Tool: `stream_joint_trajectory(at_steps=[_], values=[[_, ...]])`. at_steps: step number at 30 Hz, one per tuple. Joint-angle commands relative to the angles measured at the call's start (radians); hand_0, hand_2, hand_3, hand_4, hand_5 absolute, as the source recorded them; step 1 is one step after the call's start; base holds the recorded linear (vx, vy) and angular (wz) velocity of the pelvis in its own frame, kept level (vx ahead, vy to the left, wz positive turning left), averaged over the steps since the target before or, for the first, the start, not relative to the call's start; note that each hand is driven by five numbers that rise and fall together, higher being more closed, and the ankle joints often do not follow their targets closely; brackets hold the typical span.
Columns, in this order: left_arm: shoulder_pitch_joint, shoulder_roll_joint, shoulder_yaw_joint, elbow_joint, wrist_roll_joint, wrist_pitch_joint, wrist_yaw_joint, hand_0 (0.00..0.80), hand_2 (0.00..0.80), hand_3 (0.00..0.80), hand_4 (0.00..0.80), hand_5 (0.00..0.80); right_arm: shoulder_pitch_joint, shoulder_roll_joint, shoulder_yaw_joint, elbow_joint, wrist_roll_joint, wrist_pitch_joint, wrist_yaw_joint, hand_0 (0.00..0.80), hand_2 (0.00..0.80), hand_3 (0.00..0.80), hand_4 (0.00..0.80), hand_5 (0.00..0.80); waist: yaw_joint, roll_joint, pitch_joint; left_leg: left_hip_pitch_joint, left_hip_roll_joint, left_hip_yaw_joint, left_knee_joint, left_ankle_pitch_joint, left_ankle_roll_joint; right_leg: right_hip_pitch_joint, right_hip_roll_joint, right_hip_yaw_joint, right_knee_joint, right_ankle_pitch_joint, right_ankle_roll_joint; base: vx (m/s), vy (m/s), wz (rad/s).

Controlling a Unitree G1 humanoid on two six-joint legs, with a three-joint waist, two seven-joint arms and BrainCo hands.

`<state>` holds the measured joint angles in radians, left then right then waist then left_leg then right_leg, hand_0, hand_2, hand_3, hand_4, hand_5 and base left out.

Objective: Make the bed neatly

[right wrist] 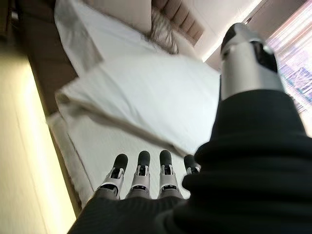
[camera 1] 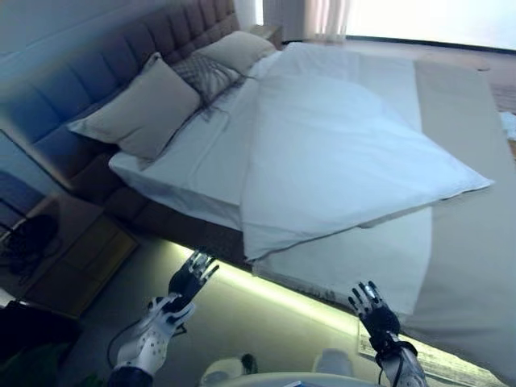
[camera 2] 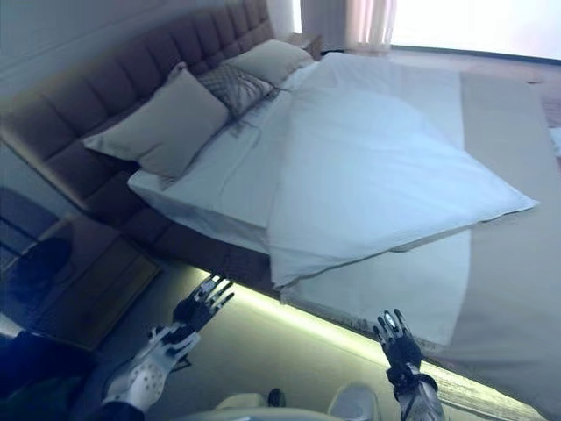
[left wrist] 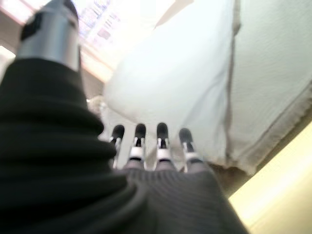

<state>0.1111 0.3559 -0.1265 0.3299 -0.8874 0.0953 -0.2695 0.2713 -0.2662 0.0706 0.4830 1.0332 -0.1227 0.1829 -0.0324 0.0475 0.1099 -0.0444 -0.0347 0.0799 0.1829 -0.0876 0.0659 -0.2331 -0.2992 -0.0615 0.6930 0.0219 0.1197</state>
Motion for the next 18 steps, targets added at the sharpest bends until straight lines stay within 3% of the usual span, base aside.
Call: stream_joint_trajectory(at_steps=[1,4,7,10,14,15,18], values=[[0.025,0.045,0.042,-0.103,-0.034,0.009,-0.008,0.0,0.0,0.0,0.0,0.0,-0.001,0.004,-0.027,-0.078,0.035,-0.061,0.007,0.0,0.0,0.0,0.0,0.0,0.002,-0.057,-0.007,0.1,-0.068,-0.035,-0.059,-0.02,0.003,-0.041,0.031,-0.029,-0.214,0.274,0.046,0.309,-0.208,-0.05],[0.014,0.056,0.029,-0.097,-0.03,0.015,-0.002,0.0,0.0,0.0,0.0,0.0,-0.03,-0.005,-0.038,-0.041,0.063,-0.068,0.016,0.0,0.0,0.0,0.0,0.0,-0.012,-0.097,-0.001,0.137,-0.094,-0.074,-0.045,-0.082,-0.012,-0.021,0.014,-0.035,-0.512,0.301,0.068,0.35,-0.25,0.02],[0.008,0.061,0.036,-0.1,-0.031,0.033,0.013,0.0,0.0,0.0,0.0,0.0,-0.068,-0.006,-0.033,-0.018,0.062,-0.045,-0.003,0.0,0.0,0.0,0.0,0.0,-0.019,-0.092,0.004,0.171,-0.075,-0.088,-0.039,-0.115,-0.02,-0.02,0.029,-0.062,-0.719,0.31,0.087,0.37,-0.213,0.04],[0.019,0.059,0.052,-0.099,-0.031,0.042,0.027,0.0,0.0,0.0,0.0,0.0,-0.055,0.007,-0.027,-0.024,0.038,-0.023,-0.001,0.0,0.0,0.0,0.0,0.0,-0.028,-0.091,0.01,0.2,-0.062,-0.087,-0.033,-0.136,-0.007,-0.063,0.036,-0.08,-0.751,0.334,0.095,0.366,-0.181,0.08],[0.071,0.051,0.072,-0.114,-0.011,0.037,0.009,0.0,0.0,0.0,0.0,0.0,-0.025,0.015,-0.021,-0.034,0.019,-0.013,0.016,0.0,0.0,0.0,0.0,0.0,-0.027,-0.118,0.01,0.217,-0.062,-0.076,0.008,-0.192,0.005,-0.058,0.027,-0.08,-0.687,0.361,0.101,0.321,-0.204,0.28],[0.103,0.051,0.076,-0.123,0.0,0.029,-0.01,0.0,0.0,0.0,0.0,0.0,-0.015,0.01,-0.026,-0.033,0.021,-0.009,0.024,0.0,0.0,0.0,0.0,0.0,-0.02,-0.122,0.002,0.215,-0.049,-0.069,0.022,-0.197,0.0,-0.029,0.039,-0.082,-0.671,0.309,0.091,0.302,-0.238,0.36],[0.144,0.048,0.092,-0.139,-0.005,0.035,-0.019,0.0,0.0,0.0,0.0,0.0,-0.007,-0.008,-0.03,-0.045,0.021,0.013,-0.001,0.0,0.0,0.0,0.0,0.0,-0.024,-0.116,-0.017,0.245,0.003,-0.073,0.042,-0.17,-0.035,-0.005,0.073,-0.058,-0.632,0.267,0.081,0.285,-0.265,0.33]])
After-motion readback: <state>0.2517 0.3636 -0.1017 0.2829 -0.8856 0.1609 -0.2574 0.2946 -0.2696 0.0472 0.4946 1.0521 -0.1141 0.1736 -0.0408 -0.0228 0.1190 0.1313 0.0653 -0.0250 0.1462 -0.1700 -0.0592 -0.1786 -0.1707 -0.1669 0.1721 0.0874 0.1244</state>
